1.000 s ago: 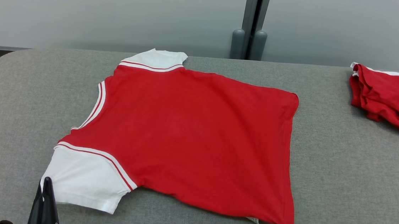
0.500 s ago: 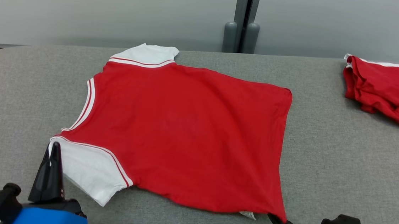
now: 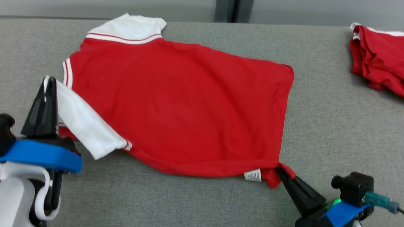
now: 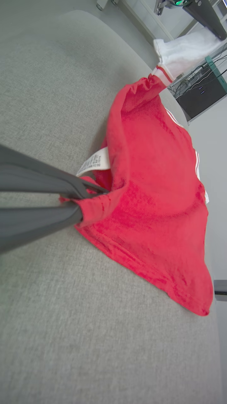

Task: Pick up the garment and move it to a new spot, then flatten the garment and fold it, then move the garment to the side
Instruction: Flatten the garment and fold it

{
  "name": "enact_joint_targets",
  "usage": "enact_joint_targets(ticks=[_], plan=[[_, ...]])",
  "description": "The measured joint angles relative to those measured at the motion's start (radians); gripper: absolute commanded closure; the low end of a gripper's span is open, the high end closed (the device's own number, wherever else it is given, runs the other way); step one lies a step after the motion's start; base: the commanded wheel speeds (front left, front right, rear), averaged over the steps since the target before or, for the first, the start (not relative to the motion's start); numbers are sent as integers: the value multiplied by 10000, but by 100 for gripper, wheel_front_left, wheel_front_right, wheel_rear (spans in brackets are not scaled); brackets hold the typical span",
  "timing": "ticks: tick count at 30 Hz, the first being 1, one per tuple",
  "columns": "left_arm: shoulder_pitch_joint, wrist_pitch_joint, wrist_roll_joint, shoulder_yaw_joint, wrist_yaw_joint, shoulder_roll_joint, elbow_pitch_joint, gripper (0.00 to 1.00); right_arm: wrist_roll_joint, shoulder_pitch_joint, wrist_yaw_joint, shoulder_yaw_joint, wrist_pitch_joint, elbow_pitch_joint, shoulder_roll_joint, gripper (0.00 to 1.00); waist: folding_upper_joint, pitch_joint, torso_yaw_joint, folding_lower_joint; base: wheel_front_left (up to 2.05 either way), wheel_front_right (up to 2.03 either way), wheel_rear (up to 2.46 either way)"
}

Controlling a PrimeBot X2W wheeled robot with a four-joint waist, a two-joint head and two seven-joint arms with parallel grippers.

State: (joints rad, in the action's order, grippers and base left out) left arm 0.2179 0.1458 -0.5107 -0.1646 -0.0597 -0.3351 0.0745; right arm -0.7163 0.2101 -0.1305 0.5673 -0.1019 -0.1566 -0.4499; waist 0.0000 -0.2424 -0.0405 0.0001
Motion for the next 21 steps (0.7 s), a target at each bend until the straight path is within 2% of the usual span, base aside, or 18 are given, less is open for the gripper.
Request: enact_joint_targets(ticks=[15, 17, 18, 19, 21], plan=[[3399, 192, 393, -466, 807, -244, 3237, 100, -186, 2076, 0, 491, -639, -1262, 230, 100, 0, -1430, -182, 1, 0, 0, 0], [3679, 253, 516, -533, 872, -291, 3666, 100, -182, 2225, -2, 575, -729, -1373, 267, 55, 0, -1506, -219, 1, 0, 0, 0], [3794, 276, 522, -568, 880, -274, 3858, 100, -178, 2268, 0, 591, -826, -1429, 276, 0, 0, -1515, -230, 2, 0, 0, 0], [3880, 318, 558, -610, 882, -276, 4034, 87, -167, 2324, 0, 598, -892, -1469, 280, 0, 0, -1518, -241, 2, 0, 0, 0], [4002, 489, 621, -648, 884, -251, 4332, 0, -8, 2377, 0, 612, -1022, -1561, 276, 0, 0, -1478, -244, 1, 0, 0, 0]])
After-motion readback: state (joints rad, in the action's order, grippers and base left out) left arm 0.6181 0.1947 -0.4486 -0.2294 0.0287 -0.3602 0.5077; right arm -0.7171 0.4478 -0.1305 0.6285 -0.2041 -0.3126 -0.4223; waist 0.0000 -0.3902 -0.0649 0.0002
